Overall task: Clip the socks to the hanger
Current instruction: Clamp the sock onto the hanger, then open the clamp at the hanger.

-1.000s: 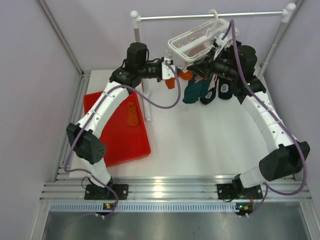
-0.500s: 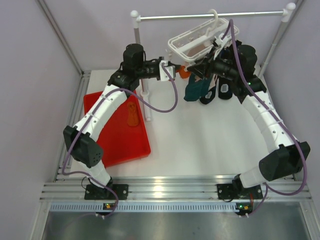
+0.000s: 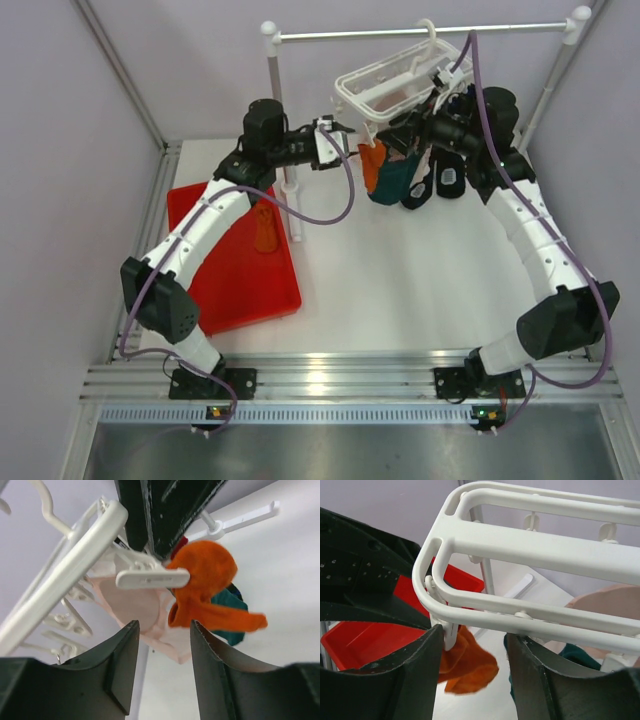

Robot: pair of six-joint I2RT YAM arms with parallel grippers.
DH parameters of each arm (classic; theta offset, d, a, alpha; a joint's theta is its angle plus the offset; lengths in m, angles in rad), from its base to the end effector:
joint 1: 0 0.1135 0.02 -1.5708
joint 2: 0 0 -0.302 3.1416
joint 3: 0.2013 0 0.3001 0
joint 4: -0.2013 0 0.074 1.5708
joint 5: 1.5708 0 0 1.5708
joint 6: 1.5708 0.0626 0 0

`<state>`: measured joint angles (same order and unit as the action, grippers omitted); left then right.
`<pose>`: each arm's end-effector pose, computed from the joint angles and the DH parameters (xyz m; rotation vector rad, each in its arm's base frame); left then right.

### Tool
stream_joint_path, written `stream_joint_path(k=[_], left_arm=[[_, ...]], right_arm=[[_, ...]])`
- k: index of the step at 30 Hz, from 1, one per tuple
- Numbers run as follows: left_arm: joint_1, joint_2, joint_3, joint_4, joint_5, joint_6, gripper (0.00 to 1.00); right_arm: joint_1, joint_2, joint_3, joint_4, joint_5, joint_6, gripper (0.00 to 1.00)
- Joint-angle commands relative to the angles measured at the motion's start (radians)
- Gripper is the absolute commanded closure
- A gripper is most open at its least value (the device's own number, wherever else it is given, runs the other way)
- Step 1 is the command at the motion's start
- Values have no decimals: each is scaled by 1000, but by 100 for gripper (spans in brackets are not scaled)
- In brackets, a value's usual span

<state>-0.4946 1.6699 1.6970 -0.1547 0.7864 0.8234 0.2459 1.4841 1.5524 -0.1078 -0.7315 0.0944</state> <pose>0.3834 -0.2571 0.4669 1.4198 0.8938 -0.4180 0.3813 0.1388 0.4895 -0.6927 1.5164 0.8452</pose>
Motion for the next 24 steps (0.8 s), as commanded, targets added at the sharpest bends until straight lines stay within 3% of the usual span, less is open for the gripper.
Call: stream_joint_path(k=[1,2,6,10,16,20,24], left_arm=[[27,-116,-86,142,-53,-189,49],[60,-130,-108,185,-58,-314,48],[134,-180,-207,315,-110,-575,44],[156,-154,-221,401,-237,-635,44],[192,-41,-209,610,-155,-771,43],[189,37,-191,791,-4,-878,41],[182,91,-146,828,-35,-911,38]], right_arm=[[-36,1,51,40,18,24,48],[-39,-2,48,42,26,24,47],[-68,-4,37,53,30,33,47],[-102,7,35,57,35,51,47],[-138,22,46,59,41,59,48],[-154,28,55,60,44,67,48],[-160,35,63,60,44,68,47]])
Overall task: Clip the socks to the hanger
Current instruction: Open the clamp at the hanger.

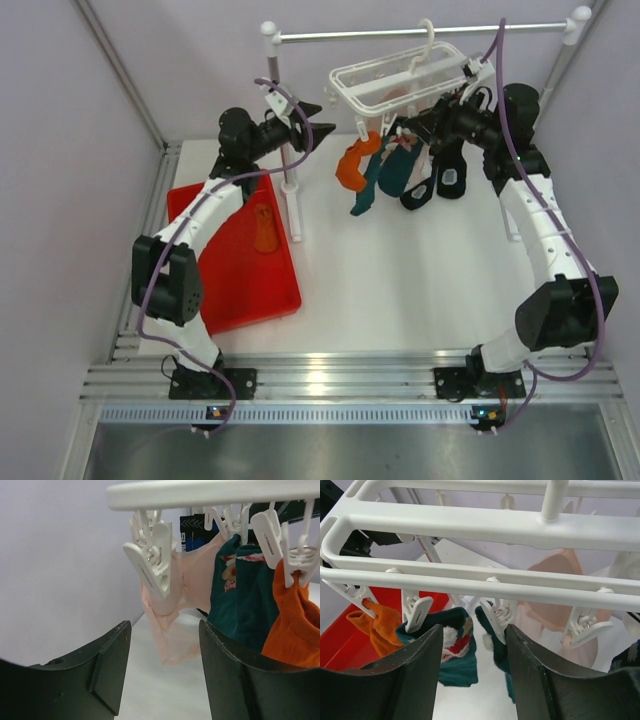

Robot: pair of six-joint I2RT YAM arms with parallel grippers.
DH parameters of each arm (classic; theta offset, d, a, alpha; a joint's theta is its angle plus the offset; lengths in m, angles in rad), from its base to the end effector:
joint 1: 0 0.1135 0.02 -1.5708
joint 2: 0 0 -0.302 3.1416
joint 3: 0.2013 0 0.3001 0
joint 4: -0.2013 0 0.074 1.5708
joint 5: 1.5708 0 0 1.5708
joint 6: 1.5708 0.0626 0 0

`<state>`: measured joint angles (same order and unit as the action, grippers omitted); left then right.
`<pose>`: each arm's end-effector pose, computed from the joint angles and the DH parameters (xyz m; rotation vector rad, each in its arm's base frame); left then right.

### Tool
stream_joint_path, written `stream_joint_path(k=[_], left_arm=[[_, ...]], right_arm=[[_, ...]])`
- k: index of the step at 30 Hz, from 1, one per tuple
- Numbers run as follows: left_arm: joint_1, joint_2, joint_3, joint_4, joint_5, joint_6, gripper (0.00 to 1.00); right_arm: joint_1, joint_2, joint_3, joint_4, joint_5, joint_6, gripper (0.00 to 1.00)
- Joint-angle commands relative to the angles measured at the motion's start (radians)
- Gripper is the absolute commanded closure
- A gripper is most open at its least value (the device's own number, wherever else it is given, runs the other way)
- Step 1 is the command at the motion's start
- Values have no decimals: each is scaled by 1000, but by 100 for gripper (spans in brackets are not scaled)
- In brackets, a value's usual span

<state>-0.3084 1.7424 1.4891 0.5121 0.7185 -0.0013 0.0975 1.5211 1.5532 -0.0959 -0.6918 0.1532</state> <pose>0.4528 -0.1875 0.4265 0.8079 1.1621 -0.7269 0.4130 0.0805 0.4767 -0.4917 1.5999 0.7529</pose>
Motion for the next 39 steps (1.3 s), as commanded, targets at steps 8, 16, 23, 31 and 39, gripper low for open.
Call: stream_joint_path(k=[8,16,23,31,39], left_arm=[[-1,77,126,233,32,-155,38],[-1,103,161,256,160,-187,56],[-1,109,145,249,153,-161,47],[8,112,142,195,19,-109,43],[6,147,172,178,29,-109,43]], right_arm=[[-15,-2,71,41,-8,14,48],[-16,-12,73,47,-20,22,47],[-21,4,82,44,5,10,47],[-32,17,93,45,8,17,47],[-36,27,97,45,8,17,47]])
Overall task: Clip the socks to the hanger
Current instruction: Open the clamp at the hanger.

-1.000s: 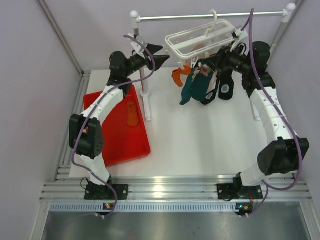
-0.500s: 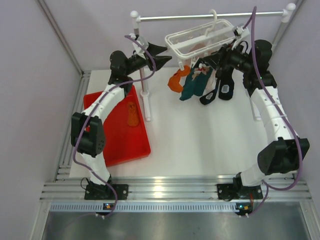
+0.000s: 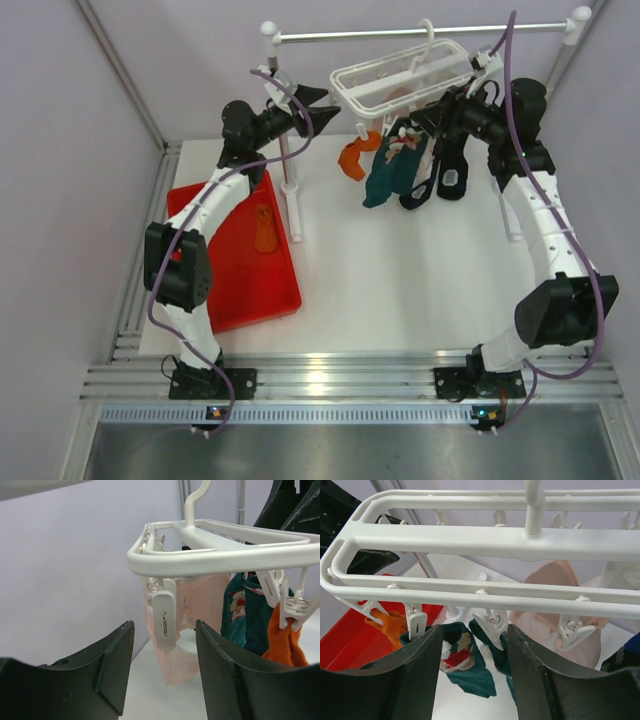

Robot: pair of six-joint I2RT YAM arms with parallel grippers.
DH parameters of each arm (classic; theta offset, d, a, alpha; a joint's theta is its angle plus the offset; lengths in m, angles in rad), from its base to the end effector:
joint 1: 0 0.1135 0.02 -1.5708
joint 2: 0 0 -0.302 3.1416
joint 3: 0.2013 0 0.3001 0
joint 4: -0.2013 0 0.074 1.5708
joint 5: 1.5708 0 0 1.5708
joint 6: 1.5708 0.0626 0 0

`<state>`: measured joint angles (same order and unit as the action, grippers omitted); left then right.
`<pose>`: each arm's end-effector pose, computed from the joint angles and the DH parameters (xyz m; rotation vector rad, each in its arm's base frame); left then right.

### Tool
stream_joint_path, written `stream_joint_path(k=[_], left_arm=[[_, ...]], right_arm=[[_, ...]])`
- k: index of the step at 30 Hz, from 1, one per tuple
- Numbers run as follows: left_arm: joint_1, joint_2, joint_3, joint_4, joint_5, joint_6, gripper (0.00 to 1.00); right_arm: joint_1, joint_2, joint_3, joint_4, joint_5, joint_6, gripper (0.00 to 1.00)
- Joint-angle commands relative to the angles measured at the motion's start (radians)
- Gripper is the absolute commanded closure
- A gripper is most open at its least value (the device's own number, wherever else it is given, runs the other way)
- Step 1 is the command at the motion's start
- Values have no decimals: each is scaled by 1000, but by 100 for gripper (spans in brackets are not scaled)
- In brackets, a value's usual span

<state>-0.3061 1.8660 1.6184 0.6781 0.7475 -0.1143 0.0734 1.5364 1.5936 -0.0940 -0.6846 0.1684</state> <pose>0.4798 -0.1963 0.4386 0.7810 1.0384 -0.7859 0.4181 0.0704 0.4875 -0.4610 1.5833 0.7330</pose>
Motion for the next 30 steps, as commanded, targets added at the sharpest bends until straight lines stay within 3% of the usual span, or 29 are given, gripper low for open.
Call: stream_joint_path(k=[1,19,21,25,30], left_arm=[[5,33,52,24,3,-5,43],[2,61,103,97,79,-78,48],[1,61,106,95,85,-70,53],[1,56,100,92,108,-67,77],[2,13,58,75,165,-27,97]], right_arm=[[-11,13,60,43,-1,3,47],[-17,37,89,37,7,9,47],[-17,39,91,39,8,11,47],[-18,41,92,39,28,5,47],[-21,62,101,43,83,-27,48]])
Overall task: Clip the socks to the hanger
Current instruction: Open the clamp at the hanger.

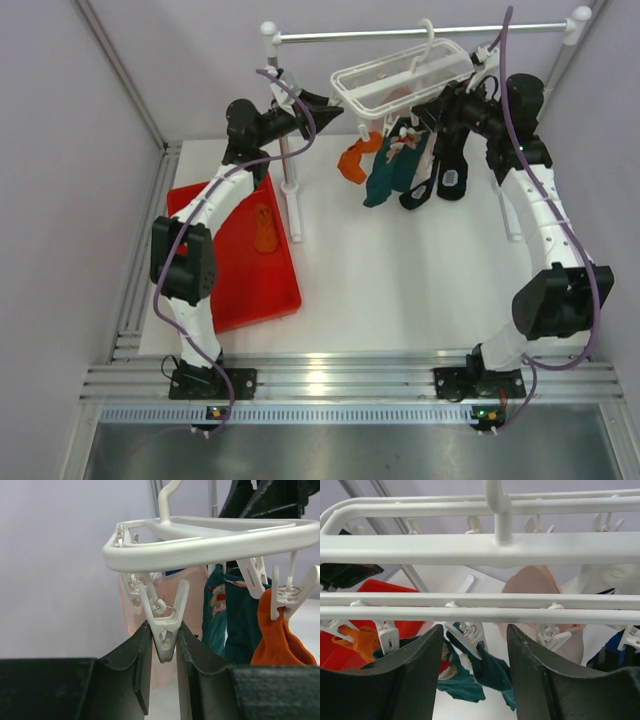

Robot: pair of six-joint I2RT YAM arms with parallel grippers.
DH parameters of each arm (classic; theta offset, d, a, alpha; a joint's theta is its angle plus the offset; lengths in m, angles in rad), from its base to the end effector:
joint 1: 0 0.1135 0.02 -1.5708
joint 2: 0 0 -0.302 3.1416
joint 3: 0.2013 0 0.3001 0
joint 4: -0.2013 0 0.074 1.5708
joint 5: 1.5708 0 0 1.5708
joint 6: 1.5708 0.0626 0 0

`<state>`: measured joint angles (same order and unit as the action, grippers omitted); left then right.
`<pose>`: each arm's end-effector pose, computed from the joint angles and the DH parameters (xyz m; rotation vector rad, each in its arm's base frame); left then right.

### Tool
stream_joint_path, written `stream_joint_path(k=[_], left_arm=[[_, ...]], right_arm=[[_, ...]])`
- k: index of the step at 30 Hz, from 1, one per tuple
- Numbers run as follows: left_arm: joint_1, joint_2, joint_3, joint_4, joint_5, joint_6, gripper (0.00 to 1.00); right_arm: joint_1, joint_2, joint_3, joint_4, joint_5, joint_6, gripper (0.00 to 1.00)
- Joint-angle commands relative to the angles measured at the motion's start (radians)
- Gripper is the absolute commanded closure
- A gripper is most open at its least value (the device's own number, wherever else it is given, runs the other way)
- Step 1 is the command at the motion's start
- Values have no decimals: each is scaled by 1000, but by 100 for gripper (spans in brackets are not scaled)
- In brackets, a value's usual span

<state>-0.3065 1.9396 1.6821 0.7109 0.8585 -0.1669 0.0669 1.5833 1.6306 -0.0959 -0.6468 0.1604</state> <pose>0.4927 -0.2056 0.4287 0.8598 1.0171 -0.8812 0.4350 0.0669 0.4833 -0.4290 1.5981 0.6952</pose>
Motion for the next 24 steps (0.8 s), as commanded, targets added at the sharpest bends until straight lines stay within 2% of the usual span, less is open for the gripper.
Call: stream_joint_path(k=[1,5,10,16,20,24], left_arm=[[3,-85,-21,38,60,33,99],[-5,-143,-50,-20,77,84,100],[-49,-211,-64,-227,74,268,100],[-177,-255,-96,-404,-18,538,100],[-258,-251,-102,-438,-78,694,100],[-316,-235,-116,-426,-154,814,100]], right_arm=[[-19,30,78,45,56,-18,47],[-44,76,115,68,81,5,48],[-56,141,185,88,96,25,48],[-70,167,250,88,130,19,48],[-133,129,236,71,124,11,47],[-183,64,203,62,49,1,45]])
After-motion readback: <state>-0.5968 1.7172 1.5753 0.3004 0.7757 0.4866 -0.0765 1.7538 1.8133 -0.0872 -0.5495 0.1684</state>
